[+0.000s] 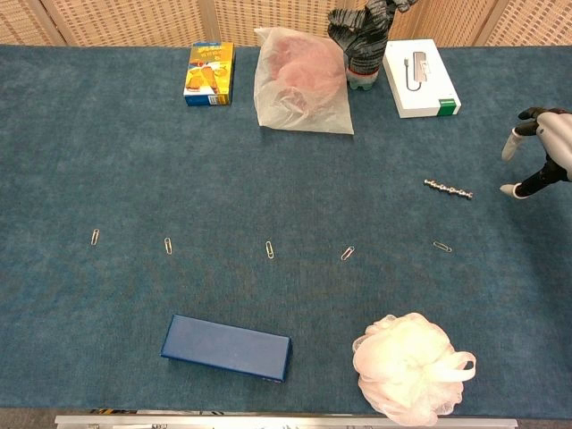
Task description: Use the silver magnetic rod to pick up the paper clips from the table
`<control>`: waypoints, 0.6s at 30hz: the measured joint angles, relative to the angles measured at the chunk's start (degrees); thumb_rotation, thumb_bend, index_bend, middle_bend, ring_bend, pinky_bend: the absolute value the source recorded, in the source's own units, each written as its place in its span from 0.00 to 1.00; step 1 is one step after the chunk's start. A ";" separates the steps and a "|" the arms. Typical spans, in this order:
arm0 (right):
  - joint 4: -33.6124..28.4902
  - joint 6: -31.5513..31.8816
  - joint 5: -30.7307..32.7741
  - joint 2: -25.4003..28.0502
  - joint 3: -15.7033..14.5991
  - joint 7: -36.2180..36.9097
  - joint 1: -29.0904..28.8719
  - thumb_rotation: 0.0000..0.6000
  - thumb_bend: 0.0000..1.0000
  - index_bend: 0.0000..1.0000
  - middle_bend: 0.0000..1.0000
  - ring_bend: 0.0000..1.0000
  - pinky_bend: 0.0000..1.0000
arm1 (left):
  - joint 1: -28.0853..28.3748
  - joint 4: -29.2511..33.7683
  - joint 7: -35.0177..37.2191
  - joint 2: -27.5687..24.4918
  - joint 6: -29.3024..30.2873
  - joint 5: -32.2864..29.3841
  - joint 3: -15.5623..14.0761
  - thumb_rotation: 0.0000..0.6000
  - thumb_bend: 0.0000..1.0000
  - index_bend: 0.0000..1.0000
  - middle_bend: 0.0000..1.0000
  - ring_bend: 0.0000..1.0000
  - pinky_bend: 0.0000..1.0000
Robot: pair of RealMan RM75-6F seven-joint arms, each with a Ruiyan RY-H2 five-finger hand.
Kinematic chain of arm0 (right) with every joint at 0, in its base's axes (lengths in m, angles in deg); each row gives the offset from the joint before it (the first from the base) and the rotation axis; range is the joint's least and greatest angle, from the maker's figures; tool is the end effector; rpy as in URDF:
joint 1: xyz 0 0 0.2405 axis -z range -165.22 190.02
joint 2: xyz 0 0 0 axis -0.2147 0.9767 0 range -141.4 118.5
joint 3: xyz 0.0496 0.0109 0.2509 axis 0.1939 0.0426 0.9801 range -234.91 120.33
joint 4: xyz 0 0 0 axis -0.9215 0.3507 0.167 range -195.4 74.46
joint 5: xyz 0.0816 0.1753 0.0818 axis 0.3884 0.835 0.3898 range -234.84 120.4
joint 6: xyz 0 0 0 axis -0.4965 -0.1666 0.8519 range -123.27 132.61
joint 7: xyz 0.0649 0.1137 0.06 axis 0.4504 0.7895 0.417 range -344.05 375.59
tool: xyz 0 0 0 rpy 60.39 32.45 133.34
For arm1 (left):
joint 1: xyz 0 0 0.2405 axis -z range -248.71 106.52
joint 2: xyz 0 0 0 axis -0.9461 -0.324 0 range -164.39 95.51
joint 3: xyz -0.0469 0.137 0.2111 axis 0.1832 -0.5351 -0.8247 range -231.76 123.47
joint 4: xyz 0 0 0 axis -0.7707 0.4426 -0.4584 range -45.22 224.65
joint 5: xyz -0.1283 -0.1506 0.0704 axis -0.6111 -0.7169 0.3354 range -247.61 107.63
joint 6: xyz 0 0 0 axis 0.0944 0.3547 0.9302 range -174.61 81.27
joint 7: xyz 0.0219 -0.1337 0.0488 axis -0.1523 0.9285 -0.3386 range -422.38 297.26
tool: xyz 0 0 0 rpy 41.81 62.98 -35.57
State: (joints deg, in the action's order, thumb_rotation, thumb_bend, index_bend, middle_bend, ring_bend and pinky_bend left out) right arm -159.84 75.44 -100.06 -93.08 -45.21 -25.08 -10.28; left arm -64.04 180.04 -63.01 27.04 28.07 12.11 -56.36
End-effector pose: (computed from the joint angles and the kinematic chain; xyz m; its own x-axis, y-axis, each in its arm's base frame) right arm -0.2614 -0.2686 0.0437 0.4305 -0.3384 0.8368 -0.8374 0.1961 0.5102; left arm -0.3429 0.1714 0.1487 0.4590 0.2442 0.8542 0.8772 0.0276 -0.4793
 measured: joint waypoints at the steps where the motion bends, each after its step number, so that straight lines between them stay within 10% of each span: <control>1: 0.08 -0.05 0.26 -0.07 0.00 -0.05 -0.23 1.00 0.15 0.46 0.10 0.00 0.06 | 0.01 0.00 -0.03 0.02 -0.06 0.00 0.01 1.00 0.03 0.43 0.32 0.21 0.04; 18: 1.49 -0.56 3.02 -1.28 -0.88 -0.04 -3.40 1.00 0.16 0.46 0.10 0.00 0.06 | 0.30 0.19 -0.49 0.21 -1.25 -0.33 0.04 1.00 0.03 0.44 0.33 0.21 0.04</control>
State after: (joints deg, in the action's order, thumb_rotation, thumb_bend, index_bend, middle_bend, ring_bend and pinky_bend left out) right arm -158.34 74.88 -97.04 -94.36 -46.08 -25.12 -13.69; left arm -63.74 180.24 -63.50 27.25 26.82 11.78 -56.32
